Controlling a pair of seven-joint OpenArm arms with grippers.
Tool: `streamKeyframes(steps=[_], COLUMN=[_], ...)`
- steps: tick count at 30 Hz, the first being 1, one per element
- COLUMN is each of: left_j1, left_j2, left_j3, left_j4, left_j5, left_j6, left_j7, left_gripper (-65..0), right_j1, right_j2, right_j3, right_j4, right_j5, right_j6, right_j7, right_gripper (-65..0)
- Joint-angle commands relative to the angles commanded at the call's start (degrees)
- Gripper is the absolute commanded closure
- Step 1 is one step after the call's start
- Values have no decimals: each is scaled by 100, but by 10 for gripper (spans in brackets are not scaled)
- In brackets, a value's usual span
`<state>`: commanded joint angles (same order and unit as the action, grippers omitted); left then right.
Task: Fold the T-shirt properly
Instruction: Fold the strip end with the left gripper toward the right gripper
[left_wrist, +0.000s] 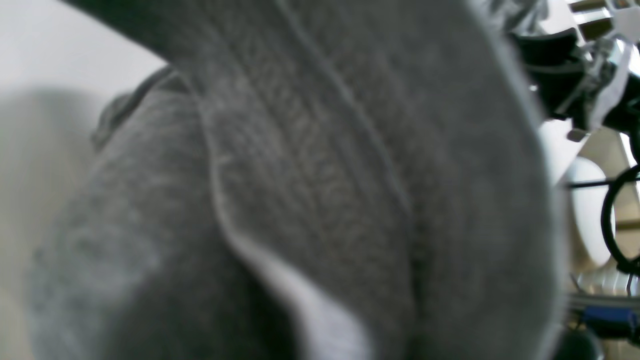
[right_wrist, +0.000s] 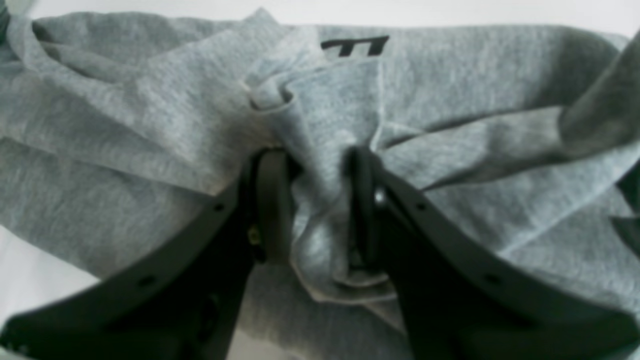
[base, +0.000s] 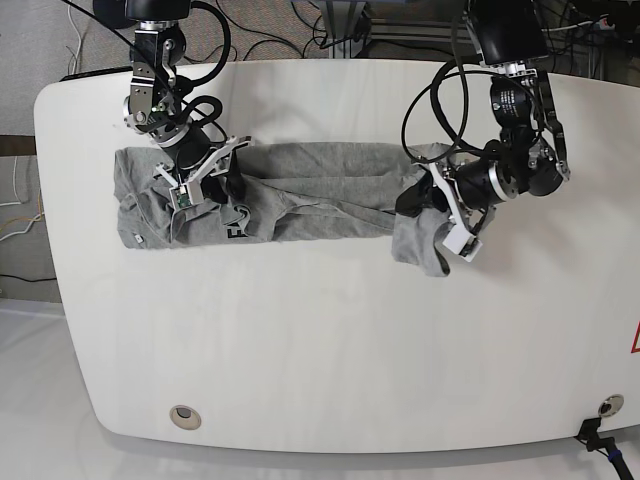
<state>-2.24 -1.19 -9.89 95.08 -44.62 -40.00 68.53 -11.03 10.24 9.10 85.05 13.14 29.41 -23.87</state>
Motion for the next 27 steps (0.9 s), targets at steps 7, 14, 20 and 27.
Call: streamKeyframes(steps=[7,14,20,27], left_j1=[-396,-527,-527,-519], left_j2=[360,475,466,457], left_j3=[202,369,985,985], left_j4=[-589,-958,-958,-949], left_j5=[0,0,0,0], left_j6=[0,0,0,0], left_j7=[0,0,-9,-299], left_gripper=[0,0,0,-261], right_j1=[0,-9,-18,-44], right_j2=[0,0,-9,-9], right_j3=[0,0,0,0], right_j4=[0,9,53,105], right_j5=[18,26,26,26], right_j6=[0,0,0,0], right_j7=[0,9,9,9], right_gripper=[-199,-199,-199,-199])
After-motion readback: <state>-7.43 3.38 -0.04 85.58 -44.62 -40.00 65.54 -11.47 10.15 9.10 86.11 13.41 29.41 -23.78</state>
